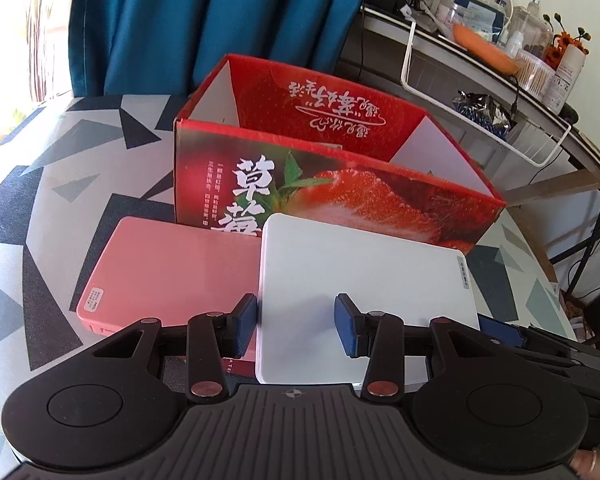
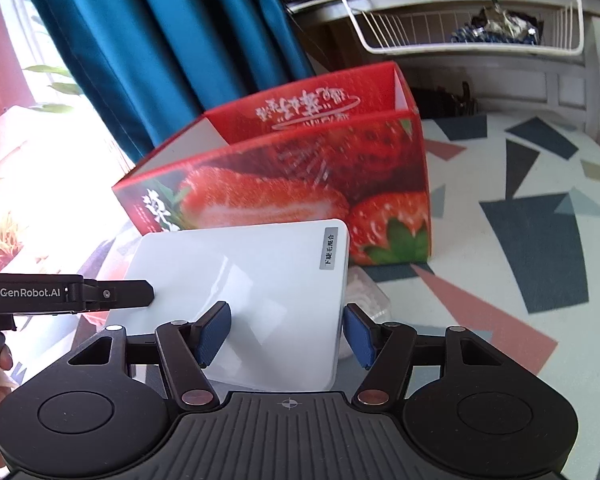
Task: Organize rigid objects
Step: 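Carry the white box into the red box and open the left tool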
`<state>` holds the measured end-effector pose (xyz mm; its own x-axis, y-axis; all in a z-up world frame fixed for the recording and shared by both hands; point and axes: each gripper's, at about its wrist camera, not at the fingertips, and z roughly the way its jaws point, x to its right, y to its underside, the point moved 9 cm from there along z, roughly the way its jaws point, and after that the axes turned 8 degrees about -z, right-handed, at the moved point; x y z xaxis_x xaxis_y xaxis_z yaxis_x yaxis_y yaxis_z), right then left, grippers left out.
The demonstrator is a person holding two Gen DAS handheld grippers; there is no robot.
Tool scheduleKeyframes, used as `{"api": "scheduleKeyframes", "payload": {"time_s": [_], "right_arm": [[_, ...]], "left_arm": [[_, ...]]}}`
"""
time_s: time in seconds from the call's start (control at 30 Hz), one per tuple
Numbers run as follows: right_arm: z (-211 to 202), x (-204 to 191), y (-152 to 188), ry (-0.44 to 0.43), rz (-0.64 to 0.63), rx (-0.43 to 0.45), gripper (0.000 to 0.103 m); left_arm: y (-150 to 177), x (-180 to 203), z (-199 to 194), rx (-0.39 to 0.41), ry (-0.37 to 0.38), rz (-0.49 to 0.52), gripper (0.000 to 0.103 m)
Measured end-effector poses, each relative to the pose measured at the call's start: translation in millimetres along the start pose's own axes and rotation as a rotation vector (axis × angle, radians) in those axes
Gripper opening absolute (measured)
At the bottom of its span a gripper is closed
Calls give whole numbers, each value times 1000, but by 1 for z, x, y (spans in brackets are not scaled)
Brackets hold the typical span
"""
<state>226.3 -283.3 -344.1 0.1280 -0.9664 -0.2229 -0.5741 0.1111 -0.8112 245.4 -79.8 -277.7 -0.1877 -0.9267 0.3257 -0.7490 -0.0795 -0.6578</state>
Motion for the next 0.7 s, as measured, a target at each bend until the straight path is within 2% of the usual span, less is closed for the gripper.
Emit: {"api": "scheduleKeyframes", "payload": {"time_s": [0.2, 0.4, 0.5, 0.7], "right_arm": [[-17, -11, -42, 0, -40, 71, 59], [-20, -15, -107, 8, -120, 163, 58], [-11, -13, -135, 23, -182, 204, 59], [41, 4, -163, 66, -256, 151, 59]], "left_arm": [[-35, 11, -23, 92, 30, 27, 45], [-89, 26, -30, 173, 59, 27, 45], [-116, 33, -22, 184, 71, 30, 46], [-149, 34, 22, 121, 57, 35, 46]]}}
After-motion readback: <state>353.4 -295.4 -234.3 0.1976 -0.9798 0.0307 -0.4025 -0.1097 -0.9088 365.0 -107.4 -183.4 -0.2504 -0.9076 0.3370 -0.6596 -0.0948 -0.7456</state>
